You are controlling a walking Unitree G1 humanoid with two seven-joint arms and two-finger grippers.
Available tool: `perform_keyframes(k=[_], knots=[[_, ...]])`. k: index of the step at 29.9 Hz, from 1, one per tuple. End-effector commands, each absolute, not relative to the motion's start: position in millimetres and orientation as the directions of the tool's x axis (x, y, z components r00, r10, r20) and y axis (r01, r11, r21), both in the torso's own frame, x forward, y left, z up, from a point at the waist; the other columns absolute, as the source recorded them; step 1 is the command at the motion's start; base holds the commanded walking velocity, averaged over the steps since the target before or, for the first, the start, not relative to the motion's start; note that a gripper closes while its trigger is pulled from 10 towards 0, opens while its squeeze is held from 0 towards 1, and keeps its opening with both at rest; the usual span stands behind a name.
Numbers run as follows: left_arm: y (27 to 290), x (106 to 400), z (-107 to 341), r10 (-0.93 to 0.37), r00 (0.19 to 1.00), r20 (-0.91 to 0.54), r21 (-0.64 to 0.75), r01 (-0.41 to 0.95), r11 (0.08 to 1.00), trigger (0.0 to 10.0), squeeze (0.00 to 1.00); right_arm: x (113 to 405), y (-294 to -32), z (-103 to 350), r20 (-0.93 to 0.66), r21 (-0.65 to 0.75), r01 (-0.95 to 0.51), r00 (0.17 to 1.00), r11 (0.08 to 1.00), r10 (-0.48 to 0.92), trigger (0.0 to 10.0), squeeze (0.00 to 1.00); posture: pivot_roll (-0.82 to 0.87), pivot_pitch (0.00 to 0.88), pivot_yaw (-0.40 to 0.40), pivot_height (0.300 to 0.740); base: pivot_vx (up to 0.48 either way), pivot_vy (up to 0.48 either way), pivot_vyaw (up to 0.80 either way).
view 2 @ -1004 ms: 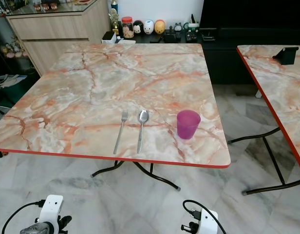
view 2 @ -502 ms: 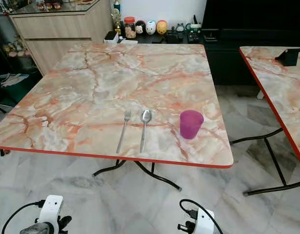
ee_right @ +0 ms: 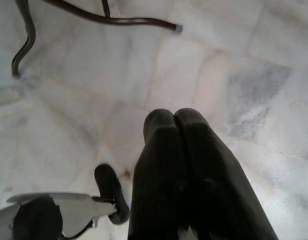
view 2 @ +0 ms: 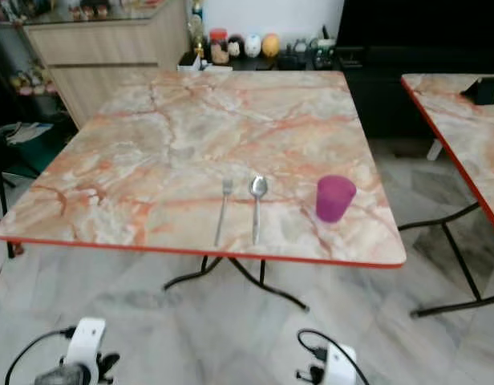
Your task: Setting the table
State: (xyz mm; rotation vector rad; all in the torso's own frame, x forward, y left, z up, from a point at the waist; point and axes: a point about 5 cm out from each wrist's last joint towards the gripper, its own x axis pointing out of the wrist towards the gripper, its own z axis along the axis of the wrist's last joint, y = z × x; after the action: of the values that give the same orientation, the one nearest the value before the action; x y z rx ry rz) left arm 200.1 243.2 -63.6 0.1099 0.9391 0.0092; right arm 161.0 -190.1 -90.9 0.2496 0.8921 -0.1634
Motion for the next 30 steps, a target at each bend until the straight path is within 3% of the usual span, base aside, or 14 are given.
perform_keyframes(k=[1,14,20,30], knots=[[248.5,200.4,-62.0,0.070,0.590,-0.804,0.103,0.023,0.994,10.0,0.00,164.2,-182.0,-90.5,-0.781,0.163,0.232,0.625,0.959,-0.019,10.0,0.00,-0.04,0.000,0.037,0.736,0.000,0.360,0.00],[249.1,200.8,-61.6,0.074,0.594,-0.801,0.109,0.022,0.994,10.0,0.00,169.2,-179.9,-88.2,-0.767,0.158,0.213,0.641,0.964,-0.016,10.0,0.00,-0.04,0.000,0.039,0.736,0.000,0.264,0.00],[249.5,200.9,-61.3,0.073,0.598,-0.798,0.106,0.020,0.994,10.0,0.00,195.5,-185.8,-72.0,-0.670,0.119,0.169,0.741,0.978,-0.046,10.0,0.00,-0.05,0.000,0.040,0.736,0.000,0.000,0.00],[249.0,201.0,-61.3,0.075,0.605,-0.793,0.102,0.010,0.995,10.0,0.00,204.3,-188.2,-59.1,-0.553,0.045,0.062,0.833,0.997,-0.027,10.0,0.00,-0.06,0.000,0.028,0.736,0.000,0.000,0.00]])
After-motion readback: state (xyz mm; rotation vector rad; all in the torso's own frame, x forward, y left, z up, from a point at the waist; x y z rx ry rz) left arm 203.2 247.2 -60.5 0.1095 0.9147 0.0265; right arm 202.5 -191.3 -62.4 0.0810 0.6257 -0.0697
